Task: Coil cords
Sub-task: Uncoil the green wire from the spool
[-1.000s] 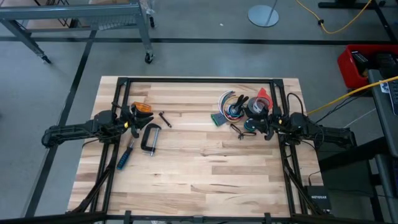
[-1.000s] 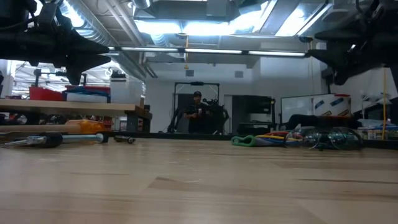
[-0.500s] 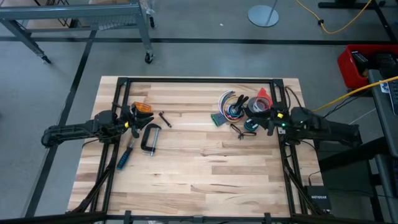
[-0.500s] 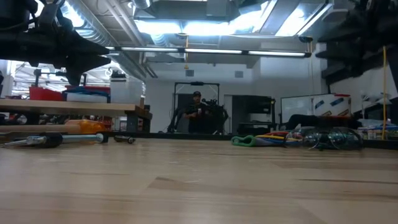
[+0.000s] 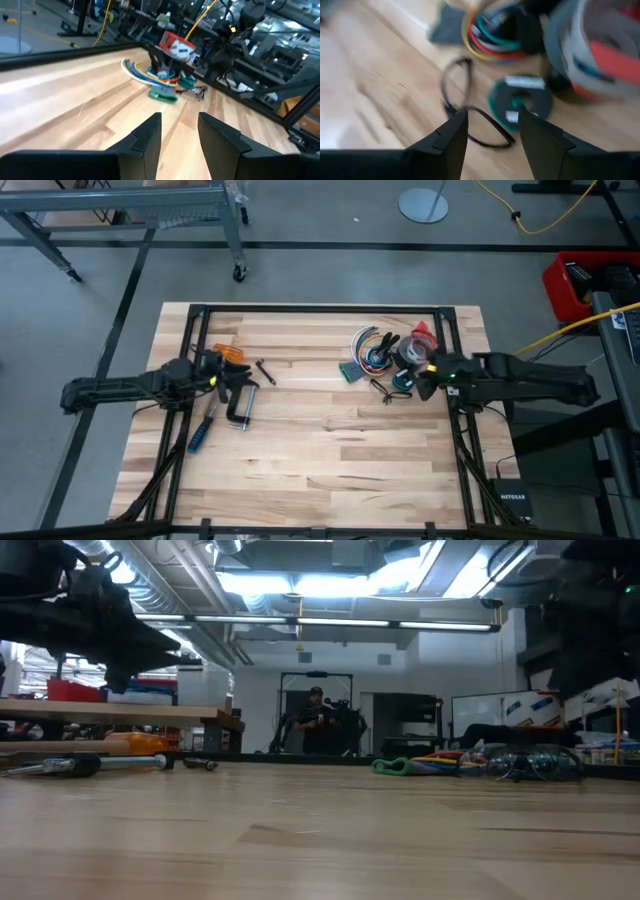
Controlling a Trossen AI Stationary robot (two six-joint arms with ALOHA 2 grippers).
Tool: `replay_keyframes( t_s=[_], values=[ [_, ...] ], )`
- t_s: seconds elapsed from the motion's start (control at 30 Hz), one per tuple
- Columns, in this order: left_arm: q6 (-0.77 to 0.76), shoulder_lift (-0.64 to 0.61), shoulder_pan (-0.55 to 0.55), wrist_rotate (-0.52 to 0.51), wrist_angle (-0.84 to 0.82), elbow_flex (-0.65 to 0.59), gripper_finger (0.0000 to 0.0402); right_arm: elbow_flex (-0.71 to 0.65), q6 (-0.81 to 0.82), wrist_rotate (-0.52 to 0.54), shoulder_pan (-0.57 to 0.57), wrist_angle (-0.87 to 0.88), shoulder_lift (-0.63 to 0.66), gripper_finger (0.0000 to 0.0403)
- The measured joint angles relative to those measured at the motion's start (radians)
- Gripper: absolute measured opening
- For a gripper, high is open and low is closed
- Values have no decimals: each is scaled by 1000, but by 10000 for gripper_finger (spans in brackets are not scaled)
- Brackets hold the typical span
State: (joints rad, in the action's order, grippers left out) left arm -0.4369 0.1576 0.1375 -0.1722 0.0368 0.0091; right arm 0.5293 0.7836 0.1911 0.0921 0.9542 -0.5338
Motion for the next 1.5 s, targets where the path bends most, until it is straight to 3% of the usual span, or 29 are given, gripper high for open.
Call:
replay_keyframes(
  t_s=[0.37,0.63,0.9,1.1,1.5],
  values=[
    [-5,89,0,0,0,0,120,0,78,27,0,4,-272,177],
    [-5,114,0,0,0,0,120,-1,79,28,0,1,-401,177],
    [-5,117,0,0,0,0,120,-1,80,64,9,-28,-432,177],
    [-5,117,0,0,0,0,120,-1,67,51,109,-26,-431,177],
    [-6,117,0,0,0,0,120,-2,-84,-168,308,-159,-431,177]
  ],
)
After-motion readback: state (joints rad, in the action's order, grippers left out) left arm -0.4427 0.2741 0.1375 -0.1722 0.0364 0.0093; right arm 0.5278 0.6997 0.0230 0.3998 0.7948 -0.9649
